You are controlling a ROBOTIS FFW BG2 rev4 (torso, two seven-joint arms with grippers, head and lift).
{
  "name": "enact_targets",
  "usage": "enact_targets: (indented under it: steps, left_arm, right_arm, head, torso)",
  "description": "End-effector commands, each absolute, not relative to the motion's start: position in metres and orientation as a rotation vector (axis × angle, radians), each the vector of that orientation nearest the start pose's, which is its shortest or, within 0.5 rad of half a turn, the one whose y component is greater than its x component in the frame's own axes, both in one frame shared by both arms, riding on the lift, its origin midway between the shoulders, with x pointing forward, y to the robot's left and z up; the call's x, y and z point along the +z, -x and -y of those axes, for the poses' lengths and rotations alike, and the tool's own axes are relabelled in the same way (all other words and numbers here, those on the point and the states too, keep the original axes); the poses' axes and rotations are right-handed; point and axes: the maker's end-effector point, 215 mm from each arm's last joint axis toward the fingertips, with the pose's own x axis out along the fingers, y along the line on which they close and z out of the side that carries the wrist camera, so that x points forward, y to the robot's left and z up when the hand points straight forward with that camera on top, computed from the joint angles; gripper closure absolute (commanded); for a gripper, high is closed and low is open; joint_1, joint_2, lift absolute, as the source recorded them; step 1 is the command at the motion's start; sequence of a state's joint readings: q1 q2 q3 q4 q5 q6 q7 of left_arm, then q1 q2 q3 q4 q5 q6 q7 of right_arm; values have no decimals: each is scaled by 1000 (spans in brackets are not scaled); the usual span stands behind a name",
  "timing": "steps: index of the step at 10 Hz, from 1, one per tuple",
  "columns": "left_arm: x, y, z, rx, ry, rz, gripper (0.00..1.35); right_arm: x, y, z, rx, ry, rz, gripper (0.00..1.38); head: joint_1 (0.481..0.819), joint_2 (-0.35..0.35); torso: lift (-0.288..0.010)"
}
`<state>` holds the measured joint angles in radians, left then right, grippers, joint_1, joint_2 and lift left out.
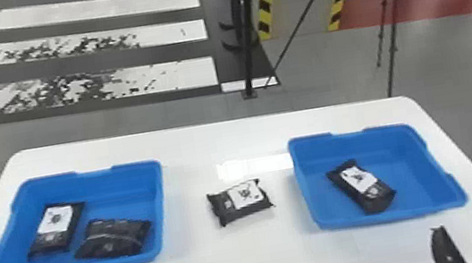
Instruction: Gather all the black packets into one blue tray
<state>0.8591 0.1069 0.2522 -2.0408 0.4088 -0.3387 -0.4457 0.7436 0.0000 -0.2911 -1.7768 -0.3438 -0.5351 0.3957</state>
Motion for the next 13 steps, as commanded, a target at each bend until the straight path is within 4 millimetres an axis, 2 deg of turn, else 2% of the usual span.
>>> enact_targets:
  steps: [1, 6, 8, 11, 13]
  left_arm:
    - [-342, -315, -295, -220, 124, 24, 216]
    - [-348, -317, -291, -234, 118, 1, 214]
    - [-353, -332, -271, -317, 67, -23, 214]
    - [-358, -360, -246, -433, -42, -63, 216]
    - [-384, -386, -242, -464, -81, -158, 216]
  right_arm:
    - [-389, -310, 345, 8, -89, 64, 136]
    - [-390, -310, 346, 4, -94, 63, 137]
    - [-389, -311, 345, 5, -97, 66, 137]
    - [-390, -311, 346, 3, -99, 65, 139]
    - [-391, -310, 346, 1, -101, 63, 139]
  head:
    - [695, -91]
    - [695, -95]
    - [695, -106]
    - [695, -163]
    - [695, -174]
  torso:
    - [-110]
    - [-110]
    - [-110]
    - [-110]
    - [-110]
